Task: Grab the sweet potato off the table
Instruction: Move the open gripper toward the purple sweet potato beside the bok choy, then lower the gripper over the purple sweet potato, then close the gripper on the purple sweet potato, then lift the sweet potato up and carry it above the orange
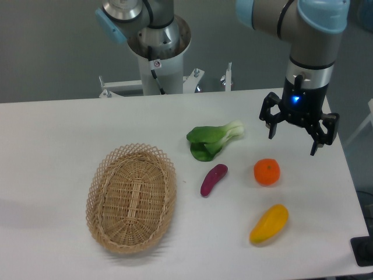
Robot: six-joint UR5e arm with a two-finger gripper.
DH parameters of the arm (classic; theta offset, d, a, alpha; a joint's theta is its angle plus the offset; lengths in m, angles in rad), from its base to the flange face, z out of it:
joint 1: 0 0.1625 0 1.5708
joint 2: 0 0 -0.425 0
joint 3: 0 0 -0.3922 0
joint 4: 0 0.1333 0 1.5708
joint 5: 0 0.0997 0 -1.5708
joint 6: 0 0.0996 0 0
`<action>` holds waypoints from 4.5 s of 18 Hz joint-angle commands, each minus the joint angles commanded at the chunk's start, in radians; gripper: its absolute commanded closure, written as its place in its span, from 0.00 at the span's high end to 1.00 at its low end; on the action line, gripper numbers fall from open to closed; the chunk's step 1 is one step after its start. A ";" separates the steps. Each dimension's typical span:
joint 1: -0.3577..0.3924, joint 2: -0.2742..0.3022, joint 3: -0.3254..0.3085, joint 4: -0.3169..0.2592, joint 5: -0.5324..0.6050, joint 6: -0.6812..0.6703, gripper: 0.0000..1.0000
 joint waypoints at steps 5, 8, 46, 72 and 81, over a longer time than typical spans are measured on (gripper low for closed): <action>-0.023 0.006 -0.034 -0.003 0.002 -0.034 1.00; -0.035 0.015 -0.048 -0.003 -0.002 -0.126 1.00; -0.247 -0.135 -0.411 0.346 0.167 -0.233 1.00; -0.239 -0.155 -0.453 0.449 0.219 -0.204 0.16; -0.222 -0.083 -0.237 0.335 0.140 -0.198 0.16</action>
